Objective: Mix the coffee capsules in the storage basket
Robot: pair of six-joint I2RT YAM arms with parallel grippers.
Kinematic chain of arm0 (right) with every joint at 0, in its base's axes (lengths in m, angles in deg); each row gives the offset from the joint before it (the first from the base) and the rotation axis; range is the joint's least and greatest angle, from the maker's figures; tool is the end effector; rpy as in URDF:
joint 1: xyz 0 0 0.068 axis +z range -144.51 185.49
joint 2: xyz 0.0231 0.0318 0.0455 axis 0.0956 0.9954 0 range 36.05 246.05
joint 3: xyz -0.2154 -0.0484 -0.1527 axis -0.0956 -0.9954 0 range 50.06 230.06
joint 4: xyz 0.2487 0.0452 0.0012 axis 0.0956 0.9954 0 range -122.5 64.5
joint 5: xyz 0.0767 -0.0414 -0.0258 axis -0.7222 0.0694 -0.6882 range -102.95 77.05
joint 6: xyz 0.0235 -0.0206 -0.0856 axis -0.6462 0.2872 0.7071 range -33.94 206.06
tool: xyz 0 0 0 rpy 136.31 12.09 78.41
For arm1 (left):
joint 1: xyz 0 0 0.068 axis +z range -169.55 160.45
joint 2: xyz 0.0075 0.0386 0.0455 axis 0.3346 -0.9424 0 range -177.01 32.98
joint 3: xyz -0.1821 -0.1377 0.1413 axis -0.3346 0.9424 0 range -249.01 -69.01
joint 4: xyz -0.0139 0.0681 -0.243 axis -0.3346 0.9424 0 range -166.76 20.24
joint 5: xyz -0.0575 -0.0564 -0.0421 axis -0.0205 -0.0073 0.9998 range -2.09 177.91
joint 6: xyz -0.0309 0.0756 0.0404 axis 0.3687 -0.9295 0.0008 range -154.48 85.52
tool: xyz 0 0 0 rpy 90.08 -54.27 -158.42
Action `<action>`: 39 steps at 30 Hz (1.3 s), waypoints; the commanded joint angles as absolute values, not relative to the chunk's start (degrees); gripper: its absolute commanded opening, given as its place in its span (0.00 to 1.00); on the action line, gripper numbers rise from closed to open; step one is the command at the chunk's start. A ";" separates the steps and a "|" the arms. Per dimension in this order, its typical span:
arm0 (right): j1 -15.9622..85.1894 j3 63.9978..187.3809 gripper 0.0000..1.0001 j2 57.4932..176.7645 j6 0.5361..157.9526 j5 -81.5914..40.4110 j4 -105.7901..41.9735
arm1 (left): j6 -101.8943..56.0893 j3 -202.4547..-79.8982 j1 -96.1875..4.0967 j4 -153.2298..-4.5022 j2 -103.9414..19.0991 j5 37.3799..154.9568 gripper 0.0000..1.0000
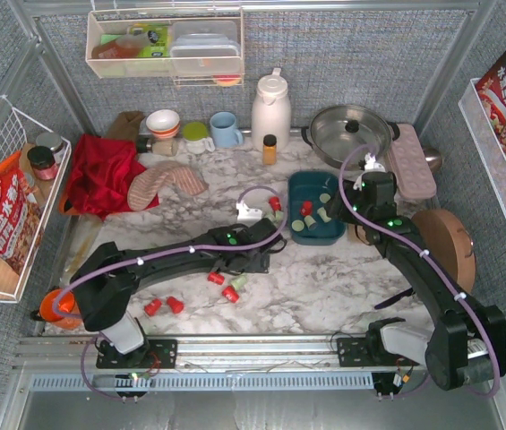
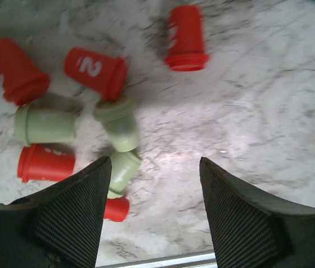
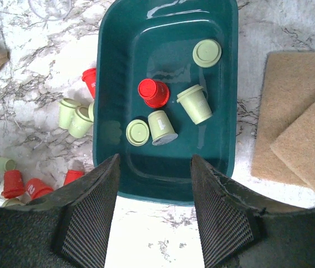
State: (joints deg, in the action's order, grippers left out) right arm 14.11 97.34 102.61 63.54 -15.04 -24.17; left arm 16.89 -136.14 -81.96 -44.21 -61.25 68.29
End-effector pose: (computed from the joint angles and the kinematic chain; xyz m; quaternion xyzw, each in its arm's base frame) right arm 0.2931 0.0475 0.2583 0.0941 0.8502 0.1541 0.4946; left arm 0.1875 -0.2998 0.1882 0.0471 0.9509 -0.1263 0.2786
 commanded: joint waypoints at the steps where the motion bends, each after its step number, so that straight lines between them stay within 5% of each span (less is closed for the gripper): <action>1: 14.11 98.13 0.58 102.33 63.14 -15.98 -25.47 | 21.76 -133.32 -82.11 -40.50 -61.60 65.14 0.72; 21: 14.10 98.09 0.58 102.82 62.68 -17.43 -25.91 | 21.25 -132.00 -80.54 -48.80 -69.55 58.45 0.60; 31: 14.10 98.12 0.58 102.88 62.77 -17.34 -25.91 | 19.48 -130.63 -80.37 -51.10 -70.29 60.91 0.36; 39: 14.10 98.21 0.58 102.62 62.94 -16.91 -25.57 | 11.29 -141.25 -81.07 -51.82 -67.27 62.54 0.34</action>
State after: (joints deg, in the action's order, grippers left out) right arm 14.09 97.45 102.88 62.90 -16.87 -24.21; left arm 16.98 -136.08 -80.91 -49.65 -68.92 61.49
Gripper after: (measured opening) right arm 0.578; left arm 0.395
